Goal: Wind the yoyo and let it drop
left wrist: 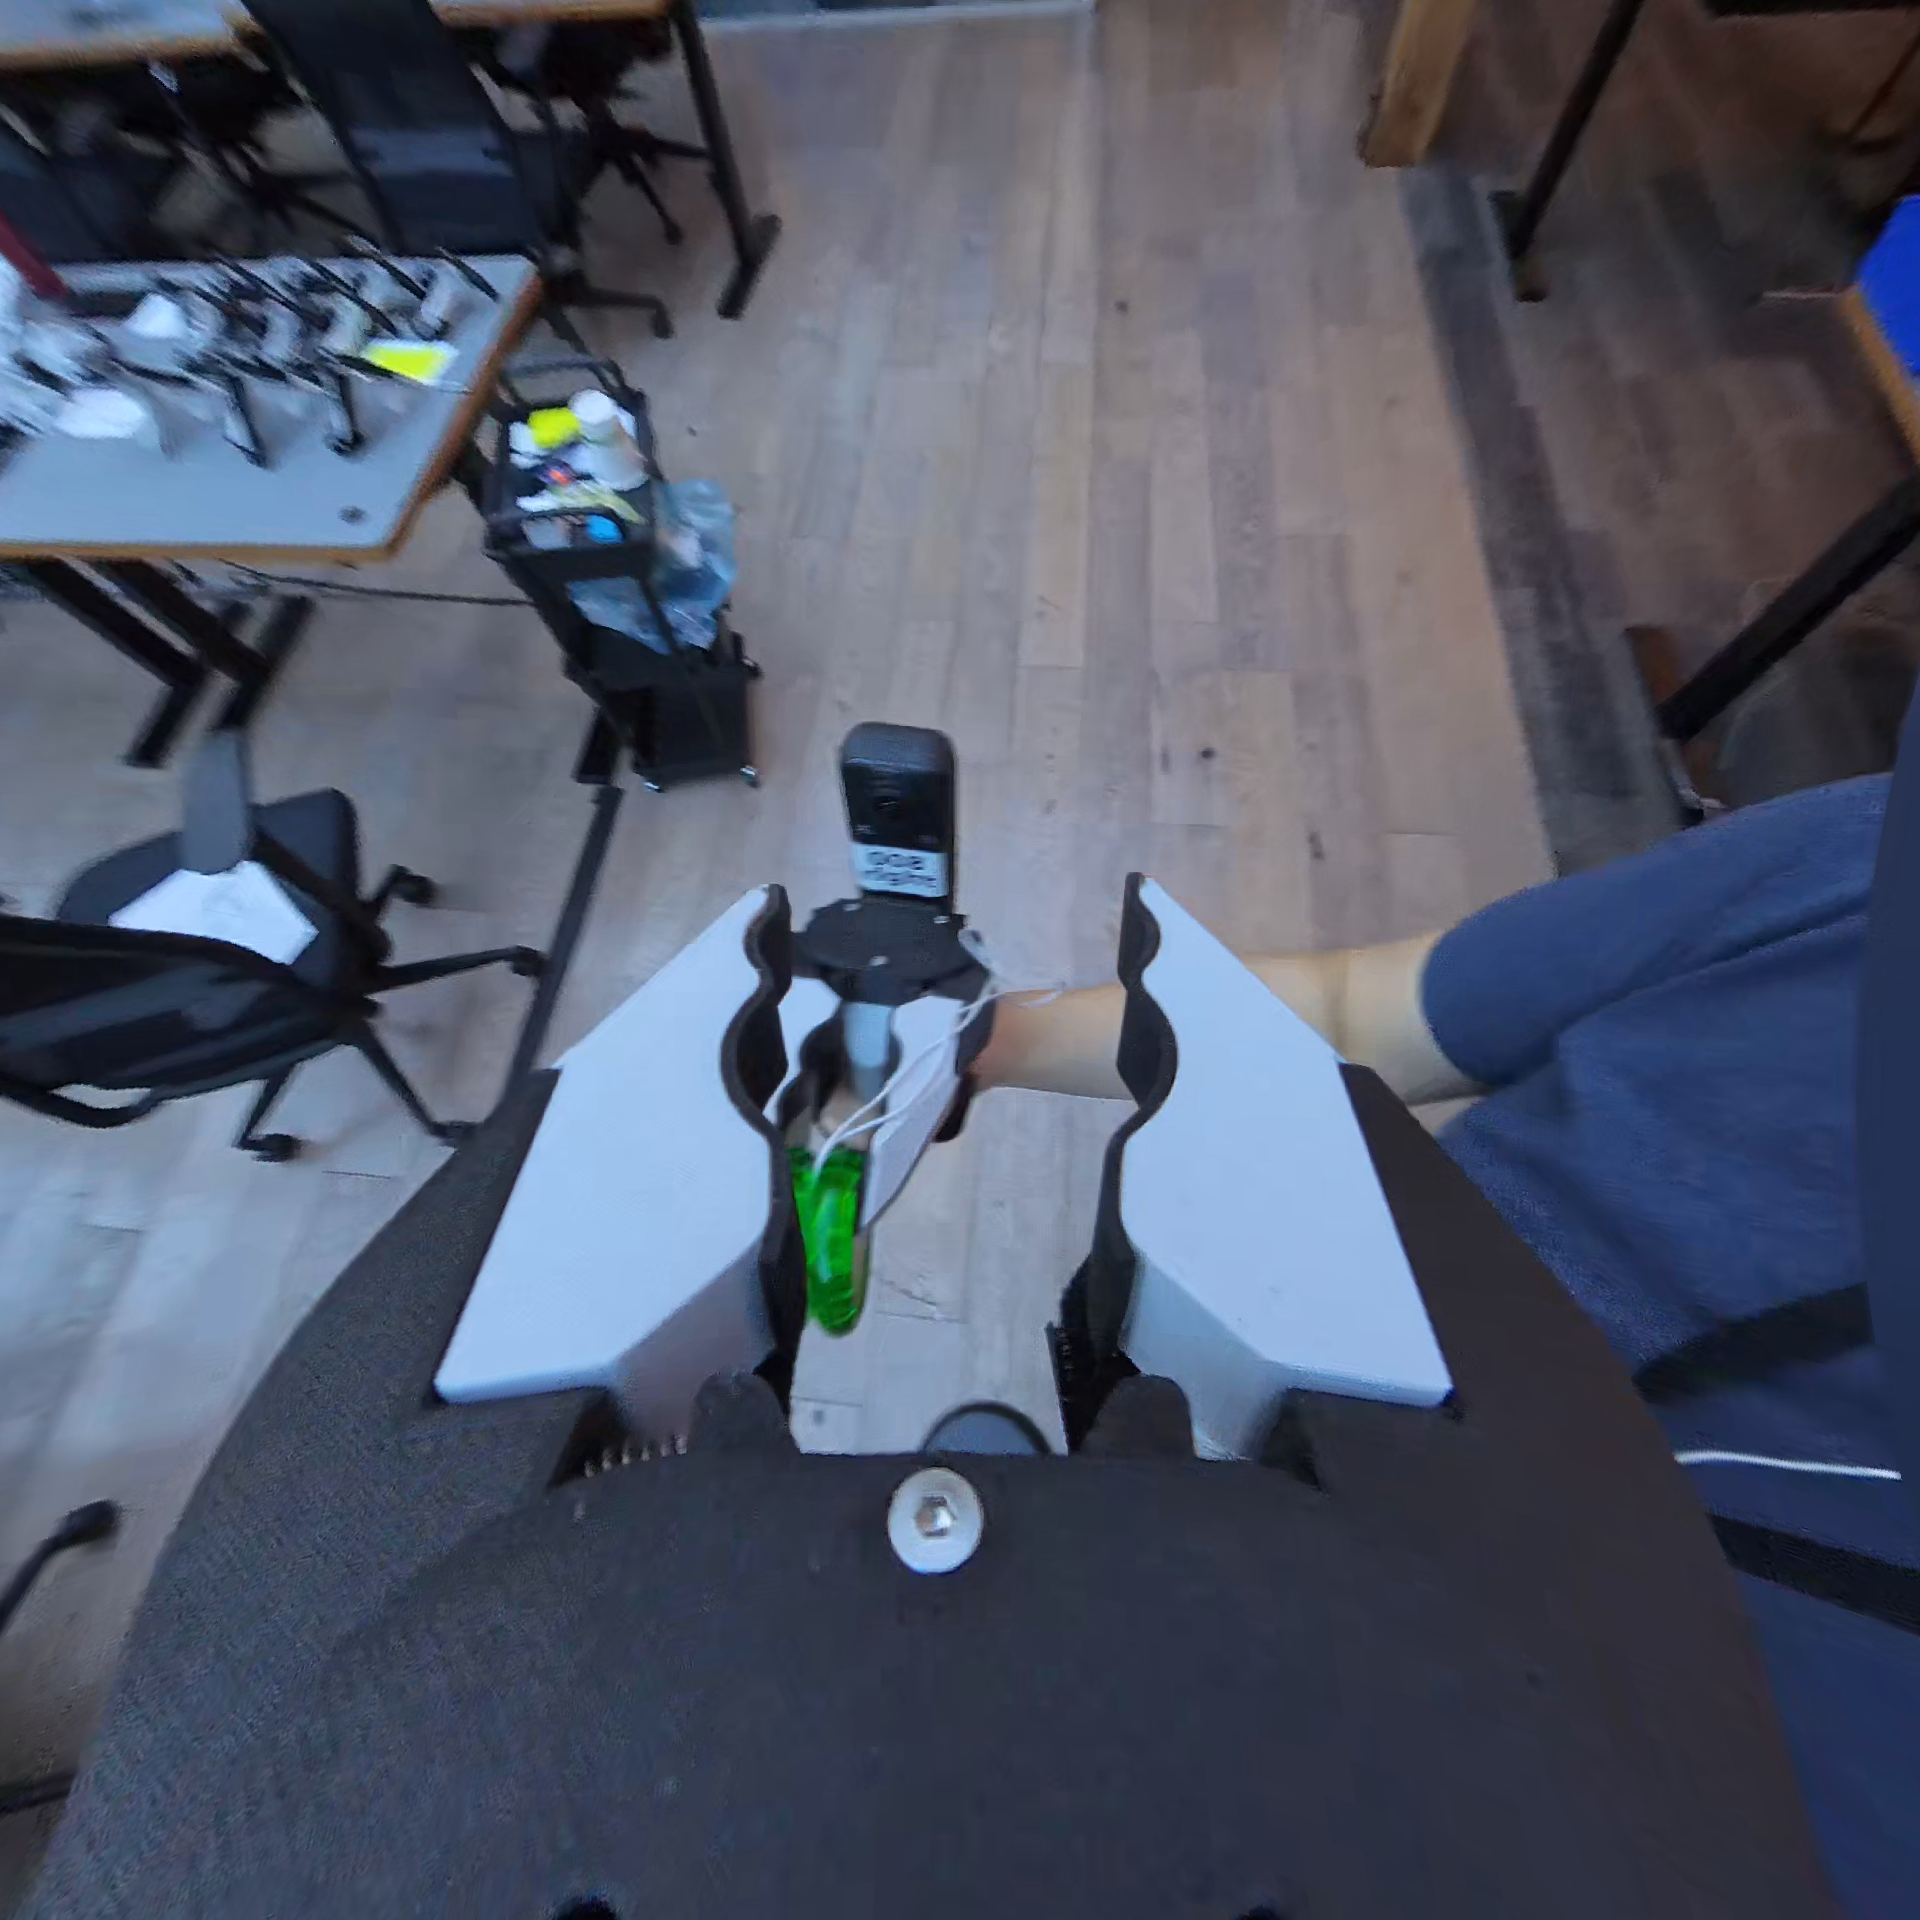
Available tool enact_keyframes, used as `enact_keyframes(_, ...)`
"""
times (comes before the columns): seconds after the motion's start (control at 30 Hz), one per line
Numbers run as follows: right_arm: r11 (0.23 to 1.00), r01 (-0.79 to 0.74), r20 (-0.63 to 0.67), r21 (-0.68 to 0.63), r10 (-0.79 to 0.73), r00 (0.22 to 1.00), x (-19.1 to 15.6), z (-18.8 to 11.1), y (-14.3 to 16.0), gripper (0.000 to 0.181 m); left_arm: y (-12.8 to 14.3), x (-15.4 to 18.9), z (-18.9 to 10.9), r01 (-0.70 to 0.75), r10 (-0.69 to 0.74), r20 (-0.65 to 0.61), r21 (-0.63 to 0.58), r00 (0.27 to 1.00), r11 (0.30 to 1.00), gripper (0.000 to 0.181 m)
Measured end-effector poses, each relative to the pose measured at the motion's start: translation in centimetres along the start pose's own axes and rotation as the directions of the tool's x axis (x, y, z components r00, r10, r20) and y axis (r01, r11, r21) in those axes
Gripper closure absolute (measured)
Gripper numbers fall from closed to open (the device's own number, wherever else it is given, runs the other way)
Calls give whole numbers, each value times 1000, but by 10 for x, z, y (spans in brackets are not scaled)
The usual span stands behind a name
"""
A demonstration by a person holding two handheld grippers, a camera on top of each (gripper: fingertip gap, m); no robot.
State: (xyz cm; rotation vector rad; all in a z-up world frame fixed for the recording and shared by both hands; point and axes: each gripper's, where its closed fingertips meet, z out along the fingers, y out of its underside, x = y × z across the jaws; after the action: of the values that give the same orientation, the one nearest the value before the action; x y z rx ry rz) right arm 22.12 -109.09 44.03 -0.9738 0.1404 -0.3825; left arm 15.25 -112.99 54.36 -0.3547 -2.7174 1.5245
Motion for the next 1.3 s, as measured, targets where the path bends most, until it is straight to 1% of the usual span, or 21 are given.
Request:
enact_keyframes(0.07,998,9,-11,55,-9,1000,-3,-2,-17,153,19,-21,-18,-60,48,166,66,985,996,108)
enact_keyframes(0.1,997,18,-16,73,-17,1000,-6,-3,-25,153,34,-25,-21,-69,48,206,96,977,993,105)
enact_keyframes(0.2,995,6,-14,100,-5,1000,-14,-4,-42,153,71,-28,-10,-6,-41,207,222,977,975,106)
enact_keyframes(0.27,991,-37,8,127,36,999,-18,-3,-50,153,82,-30,1,35,-90,169,305,982,952,108)
enact_keyframes(0.33,990,-56,11,130,55,998,-19,-2,-54,153,85,-26,11,100,-127,56,355,990,930,110)
enact_keyframes(0.4,993,-49,-11,103,51,999,-17,0,-51,153,83,-18,16,150,-137,-61,389,989,909,121)
enact_keyframes(0.47,995,-43,-35,90,46,998,-16,0,-49,153,84,-16,22,134,-105,-95,389,990,911,143)
enact_keyframes(0.5,994,-55,-38,90,58,998,-16,-1,-49,153,86,-17,26,120,-93,-90,371,992,921,149)
enact_keyframes(0.63,994,-60,-93,86,68,993,-10,-7,-50,152,89,-22,36,56,-38,-71,273,997,961,151)
enact_keyframes(0.67,998,-16,-120,63,24,992,-10,-12,-48,138,86,-24,33,58,-38,-80,262,996,963,151)
enact_keyframes(0.7,999,35,-150,0,-35,988,-9,-19,-39,128,80,-26,28,69,-45,-99,258,994,964,151)
enact_keyframes(0.77,990,77,-198,-121,-100,975,-1,-45,-16,133,69,-31,17,95,-64,-130,243,989,966,151)
enact_keyframes(0.83,999,-18,-225,-48,6,974,5,-60,-12,134,61,-37,9,85,-58,-131,209,990,974,151)
enact_keyframes(0.9,995,-79,-190,53,88,978,1,-56,-16,133,55,-37,6,71,-45,-141,183,989,981,151)
enact_keyframes(0.97,998,-66,-206,2,65,976,3,-42,-3,132,49,-35,5,70,-41,-164,177,986,982,151)
enact_keyframes(1.0,998,-62,-216,-32,54,975,7,-37,4,138,46,-35,5,68,-38,-168,178,985,982,151)
enact_keyframes(1.03,996,-63,-232,-63,47,972,11,-35,10,154,43,-35,3,63,-33,-165,181,986,981,151)
enact_keyframes(1.07,992,-68,-221,-102,44,974,12,-35,19,177,39,-36,1,57,-27,-159,188,987,981,151)
enact_keyframes(1.13,981,-91,-215,-173,52,975,15,-43,40,181,31,-39,-7,53,-21,-150,210,988,976,151)
enact_keyframes(1.23,960,-96,-309,-264,11,951,27,-72,83,181,16,-44,-24,55,-21,-135,253,991,966,151)
enact_keyframes(1.3,945,-162,-369,-285,48,928,30,-96,117,181,7,-50,-36,57,-25,-118,279,993,959,151)
